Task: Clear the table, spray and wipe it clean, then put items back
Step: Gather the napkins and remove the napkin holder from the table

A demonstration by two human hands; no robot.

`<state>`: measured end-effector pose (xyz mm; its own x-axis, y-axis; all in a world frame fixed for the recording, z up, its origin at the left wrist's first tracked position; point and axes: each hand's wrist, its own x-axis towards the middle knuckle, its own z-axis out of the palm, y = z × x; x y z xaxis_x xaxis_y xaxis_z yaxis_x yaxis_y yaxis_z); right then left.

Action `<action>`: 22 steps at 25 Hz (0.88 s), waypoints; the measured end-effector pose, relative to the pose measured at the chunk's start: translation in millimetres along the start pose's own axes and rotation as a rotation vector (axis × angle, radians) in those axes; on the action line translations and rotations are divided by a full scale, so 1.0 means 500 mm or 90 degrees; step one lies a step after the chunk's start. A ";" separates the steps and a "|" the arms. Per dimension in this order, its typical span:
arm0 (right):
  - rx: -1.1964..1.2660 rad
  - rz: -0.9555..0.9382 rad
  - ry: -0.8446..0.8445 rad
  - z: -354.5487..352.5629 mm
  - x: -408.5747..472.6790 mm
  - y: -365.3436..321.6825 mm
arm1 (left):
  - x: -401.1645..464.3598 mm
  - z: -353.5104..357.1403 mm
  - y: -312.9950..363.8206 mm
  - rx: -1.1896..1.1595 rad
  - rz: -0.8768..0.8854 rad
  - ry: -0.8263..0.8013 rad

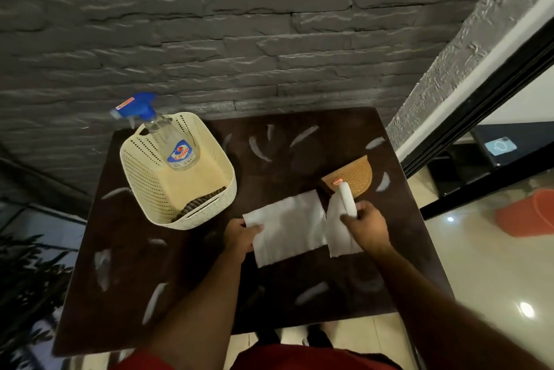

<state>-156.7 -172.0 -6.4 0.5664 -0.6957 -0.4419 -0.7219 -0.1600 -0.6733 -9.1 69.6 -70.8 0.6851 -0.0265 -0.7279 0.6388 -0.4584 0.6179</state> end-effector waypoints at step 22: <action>-0.323 -0.127 0.220 0.127 -0.068 -0.105 | 0.008 -0.117 -0.010 0.264 0.225 0.017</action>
<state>-112.9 -95.2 6.5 0.6100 -0.7899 -0.0634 -0.7618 -0.5624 -0.3215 11.0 123.5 -59.7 0.8453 -0.2224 -0.4857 0.1797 -0.7378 0.6506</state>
